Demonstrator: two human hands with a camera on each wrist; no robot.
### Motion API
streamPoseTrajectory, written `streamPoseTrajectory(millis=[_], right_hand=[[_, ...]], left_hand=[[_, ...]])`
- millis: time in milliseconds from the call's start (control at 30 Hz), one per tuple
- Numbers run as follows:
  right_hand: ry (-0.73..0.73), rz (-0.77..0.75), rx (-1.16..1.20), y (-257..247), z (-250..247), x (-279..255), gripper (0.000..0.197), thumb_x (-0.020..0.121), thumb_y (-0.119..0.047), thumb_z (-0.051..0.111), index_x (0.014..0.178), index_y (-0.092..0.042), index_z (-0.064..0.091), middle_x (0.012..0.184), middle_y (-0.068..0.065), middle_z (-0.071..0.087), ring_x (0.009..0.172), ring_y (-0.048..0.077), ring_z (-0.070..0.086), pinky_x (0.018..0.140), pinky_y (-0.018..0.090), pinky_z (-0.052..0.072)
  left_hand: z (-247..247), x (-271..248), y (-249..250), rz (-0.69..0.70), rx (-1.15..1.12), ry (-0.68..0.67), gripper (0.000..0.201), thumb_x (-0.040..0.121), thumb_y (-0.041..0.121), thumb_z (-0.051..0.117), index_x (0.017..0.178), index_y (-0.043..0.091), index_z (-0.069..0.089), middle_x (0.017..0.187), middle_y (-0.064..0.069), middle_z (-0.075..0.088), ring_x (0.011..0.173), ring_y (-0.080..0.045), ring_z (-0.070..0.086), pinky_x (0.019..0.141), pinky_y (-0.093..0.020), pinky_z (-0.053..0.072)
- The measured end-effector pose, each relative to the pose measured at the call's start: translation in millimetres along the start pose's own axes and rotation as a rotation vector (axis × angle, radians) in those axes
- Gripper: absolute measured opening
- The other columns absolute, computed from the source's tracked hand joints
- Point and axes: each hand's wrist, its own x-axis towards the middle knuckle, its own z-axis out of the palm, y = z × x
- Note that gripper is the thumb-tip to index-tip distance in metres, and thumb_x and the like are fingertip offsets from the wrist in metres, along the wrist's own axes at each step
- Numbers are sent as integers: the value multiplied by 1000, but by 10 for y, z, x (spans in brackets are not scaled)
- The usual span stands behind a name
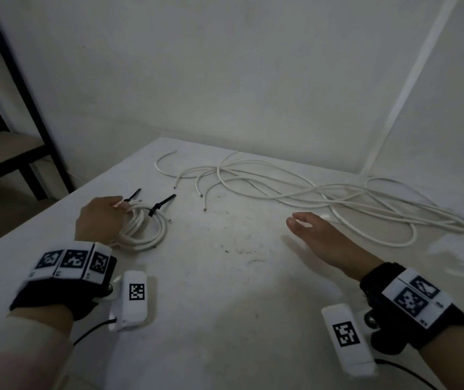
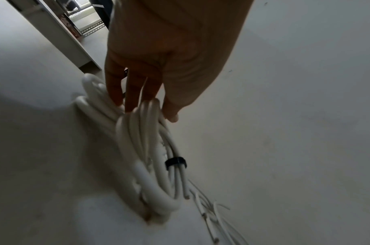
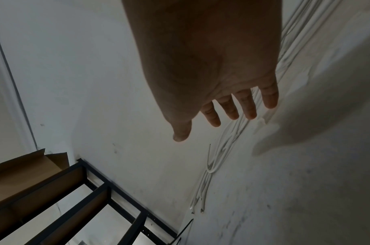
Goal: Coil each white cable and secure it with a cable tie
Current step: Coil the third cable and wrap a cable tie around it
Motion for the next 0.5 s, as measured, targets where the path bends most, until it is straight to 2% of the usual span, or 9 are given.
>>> streamPoseTrajectory(millis=[100, 200, 300, 367, 433, 500], right_hand=[[25, -6, -16, 101, -99, 41, 54, 91, -46, 46, 137, -20, 37, 144, 1, 37, 130, 17, 38, 94, 25, 29], [45, -4, -43, 234, -197, 105, 53, 90, -43, 50, 136, -19, 39, 144, 1, 37, 129, 17, 38, 97, 26, 30], [51, 3, -49, 357, -278, 166, 55, 89, -40, 54, 136, -17, 39, 144, 3, 38, 129, 18, 38, 105, 32, 32], [58, 11, -63, 425, -322, 207, 55, 88, -39, 57, 135, -16, 40, 142, 5, 40, 128, 19, 40, 106, 35, 34], [79, 14, -91, 495, -377, 239, 55, 87, -36, 59, 135, -15, 41, 140, 8, 40, 127, 20, 41, 102, 32, 34], [94, 5, -119, 550, -440, 268, 53, 88, -33, 59, 134, -15, 41, 140, 8, 38, 127, 21, 40, 99, 28, 32]], left_hand=[[33, -60, 137, 64, 33, 44, 39, 94, 29, 49, 128, 11, 55, 135, -19, 50, 124, -38, 44, 105, -42, 32], [136, -189, 377, 152, 109, 82, 37, 93, 32, 49, 127, 19, 55, 135, -16, 48, 124, -39, 41, 103, -45, 31], [334, -331, 632, 285, 188, 95, 35, 91, 33, 54, 124, 21, 58, 135, -12, 50, 124, -36, 42, 103, -43, 27], [486, -400, 766, 362, 217, 100, 34, 90, 33, 56, 121, 22, 60, 132, -8, 53, 124, -31, 43, 107, -43, 22], [604, -461, 906, 393, 226, 39, 33, 90, 35, 54, 122, 25, 59, 132, -5, 53, 126, -28, 41, 109, -43, 16], [702, -492, 1036, 415, 258, -48, 34, 92, 37, 51, 123, 28, 56, 134, -2, 52, 126, -26, 42, 109, -42, 18]])
